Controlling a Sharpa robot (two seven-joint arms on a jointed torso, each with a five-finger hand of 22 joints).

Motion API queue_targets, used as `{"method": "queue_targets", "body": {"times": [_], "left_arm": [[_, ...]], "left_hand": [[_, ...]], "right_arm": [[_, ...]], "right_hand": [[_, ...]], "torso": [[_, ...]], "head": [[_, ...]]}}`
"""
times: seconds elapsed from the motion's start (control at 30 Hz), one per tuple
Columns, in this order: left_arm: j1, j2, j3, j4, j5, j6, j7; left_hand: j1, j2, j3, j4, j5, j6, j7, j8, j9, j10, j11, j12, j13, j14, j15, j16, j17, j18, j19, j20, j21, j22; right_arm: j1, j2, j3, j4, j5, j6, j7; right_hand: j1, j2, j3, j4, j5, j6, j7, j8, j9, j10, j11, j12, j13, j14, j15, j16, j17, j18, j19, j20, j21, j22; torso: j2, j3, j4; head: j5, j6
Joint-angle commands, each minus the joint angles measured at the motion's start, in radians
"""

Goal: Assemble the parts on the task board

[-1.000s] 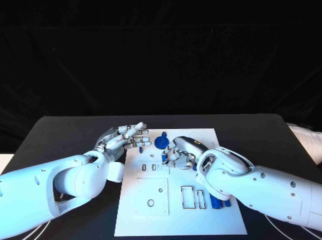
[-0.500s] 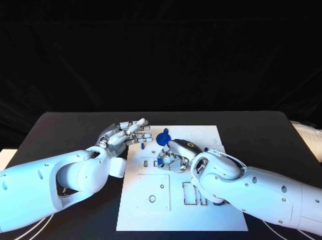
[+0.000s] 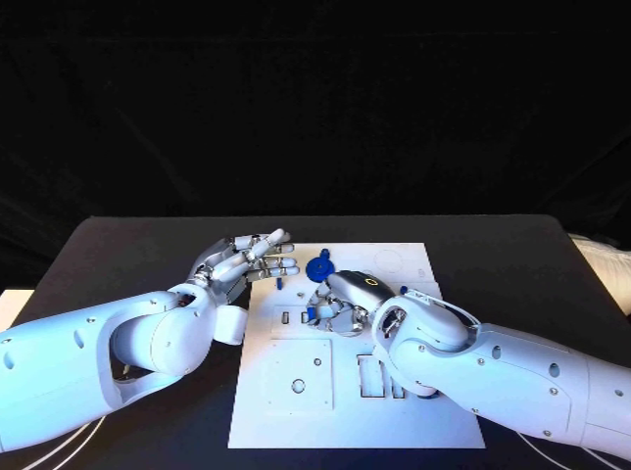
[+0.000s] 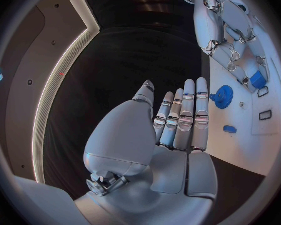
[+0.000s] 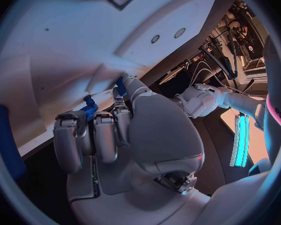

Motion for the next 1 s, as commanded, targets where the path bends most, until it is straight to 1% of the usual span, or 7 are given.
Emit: {"method": "queue_targets", "body": {"times": [0.03,0.13,0.23,0.53,0.67,0.77,1.0], "left_arm": [[0.000,0.001,0.001,0.002,0.001,0.021,0.008],[0.000,0.001,0.001,0.002,0.001,0.022,0.008],[0.000,0.001,0.001,0.002,0.001,0.022,0.008],[0.000,0.000,0.001,0.003,0.001,0.022,0.008],[0.000,-0.001,0.001,0.003,0.001,0.022,0.008],[0.000,-0.001,0.001,0.003,0.001,0.022,0.008],[0.000,-0.001,0.001,0.003,0.001,0.022,0.008]], "left_hand": [[0.005,0.002,-0.001,-0.006,0.002,0.004,0.004,-0.006,-0.001,0.000,0.006,-0.006,-0.001,0.008,-0.001,-0.003,0.001,0.011,0.006,0.002,0.002,-0.001],[0.005,0.002,-0.001,-0.006,0.002,0.004,0.004,-0.006,-0.001,0.000,0.006,-0.006,-0.001,0.008,-0.001,-0.003,0.001,0.011,0.006,0.002,0.002,-0.001],[0.005,0.002,-0.001,-0.006,0.002,0.004,0.004,-0.006,-0.001,0.000,0.006,-0.006,-0.001,0.008,-0.001,-0.003,0.001,0.011,0.006,0.002,0.002,-0.001],[0.005,0.002,-0.001,-0.006,0.002,0.004,0.004,-0.006,-0.001,0.000,0.006,-0.006,-0.001,0.008,-0.001,-0.003,0.001,0.011,0.006,0.002,0.002,-0.001],[0.005,0.002,-0.001,-0.006,0.002,0.004,0.004,-0.006,-0.001,0.000,0.006,-0.006,-0.001,0.008,-0.001,-0.003,0.001,0.011,0.006,0.002,0.002,-0.001],[0.005,0.002,-0.001,-0.006,0.002,0.004,0.004,-0.006,-0.001,0.000,0.006,-0.006,-0.001,0.008,-0.001,-0.003,0.001,0.011,0.006,0.002,0.002,-0.001],[0.005,0.002,-0.001,-0.006,0.002,0.004,0.004,-0.006,-0.001,0.000,0.006,-0.006,-0.001,0.008,-0.001,-0.003,0.001,0.011,0.006,0.002,0.002,-0.001]], "right_arm": [[-0.004,-0.004,-0.003,-0.003,-0.029,0.044,-0.034],[-0.005,-0.005,-0.003,0.000,-0.035,0.054,-0.037],[-0.006,-0.006,-0.003,0.002,-0.041,0.065,-0.043],[-0.006,-0.013,-0.003,0.007,-0.059,0.088,-0.069],[-0.006,-0.016,-0.003,0.009,-0.062,0.098,-0.077],[-0.006,-0.017,-0.003,0.010,-0.062,0.100,-0.080],[-0.006,-0.016,-0.003,0.012,-0.064,0.098,-0.091]], "right_hand": [[-0.004,0.003,0.006,-0.001,0.004,0.021,-0.015,0.002,0.001,0.004,-0.004,-0.005,0.000,0.080,-0.007,-0.005,0.148,-0.006,0.057,-0.008,-0.001,0.203],[-0.004,0.003,0.006,-0.001,0.004,0.021,-0.015,0.002,0.001,0.004,-0.004,-0.005,0.000,0.080,-0.007,-0.005,0.148,-0.006,0.057,-0.008,-0.001,0.203],[-0.005,0.001,0.006,-0.002,0.004,0.021,-0.015,0.002,0.001,0.003,-0.004,-0.006,0.000,0.080,-0.007,-0.005,0.147,-0.006,0.057,-0.008,-0.001,0.203],[-0.012,-0.007,0.004,-0.003,0.003,0.017,-0.013,-0.002,0.001,0.001,-0.003,-0.011,-0.003,0.079,-0.006,-0.007,0.143,-0.006,0.055,-0.007,-0.002,0.201],[-0.022,-0.015,0.002,-0.003,0.002,0.009,-0.009,-0.009,0.000,-0.003,0.000,-0.020,-0.008,0.078,-0.004,-0.011,0.137,-0.005,0.052,-0.006,-0.005,0.196],[-0.029,-0.020,0.000,-0.001,0.002,0.000,-0.005,-0.016,-0.002,-0.006,0.003,-0.026,-0.011,0.077,-0.002,-0.013,0.135,-0.004,0.050,-0.004,-0.006,0.194],[-0.049,-0.037,-0.005,0.003,0.000,-0.037,0.009,-0.031,-0.010,-0.018,0.015,-0.051,-0.026,0.075,0.008,-0.019,0.125,-0.002,0.044,0.003,-0.010,0.186]], "torso": [[0.000,0.0005,0.0006],[0.000,0.0000,0.0003],[0.000,0.0002,0.0006],[0.000,-0.0003,0.0004],[0.000,-0.0004,0.0005],[0.000,0.0001,0.0006],[0.000,-0.0005,0.0009]], "head": [[0.000,-0.003],[0.000,-0.003],[0.001,-0.004],[0.001,-0.004],[0.001,-0.004],[0.002,-0.004],[0.001,-0.004]]}}
